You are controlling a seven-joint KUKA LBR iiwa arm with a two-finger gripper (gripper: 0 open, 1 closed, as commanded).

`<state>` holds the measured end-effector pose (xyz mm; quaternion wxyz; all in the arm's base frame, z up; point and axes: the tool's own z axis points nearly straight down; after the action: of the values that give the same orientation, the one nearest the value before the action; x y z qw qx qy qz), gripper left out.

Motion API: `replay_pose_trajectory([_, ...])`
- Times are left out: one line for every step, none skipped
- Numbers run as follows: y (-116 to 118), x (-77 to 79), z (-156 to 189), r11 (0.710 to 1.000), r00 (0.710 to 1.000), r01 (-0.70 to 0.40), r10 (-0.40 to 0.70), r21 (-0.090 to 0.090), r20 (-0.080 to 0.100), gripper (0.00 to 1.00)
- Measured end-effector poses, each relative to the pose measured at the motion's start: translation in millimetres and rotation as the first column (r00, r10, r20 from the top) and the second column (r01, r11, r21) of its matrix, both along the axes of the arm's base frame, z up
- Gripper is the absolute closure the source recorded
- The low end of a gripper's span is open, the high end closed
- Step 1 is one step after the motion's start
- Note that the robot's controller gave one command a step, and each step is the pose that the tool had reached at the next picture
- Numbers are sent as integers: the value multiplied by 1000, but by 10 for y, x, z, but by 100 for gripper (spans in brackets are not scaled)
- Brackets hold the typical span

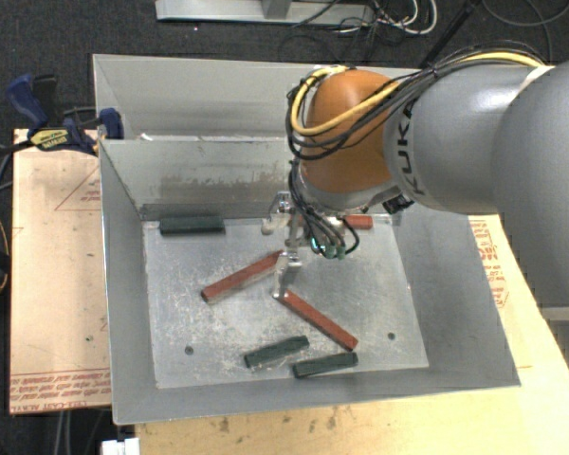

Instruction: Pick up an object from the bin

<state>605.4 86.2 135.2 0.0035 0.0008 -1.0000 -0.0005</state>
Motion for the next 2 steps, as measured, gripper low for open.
replay_pose_trajectory([-3, 20, 44, 1000, 1000, 1, -1, 0, 8, 0])
replay_pose_trajectory([330, 67, -560, 1000, 1000, -16, 16, 5, 27, 100])
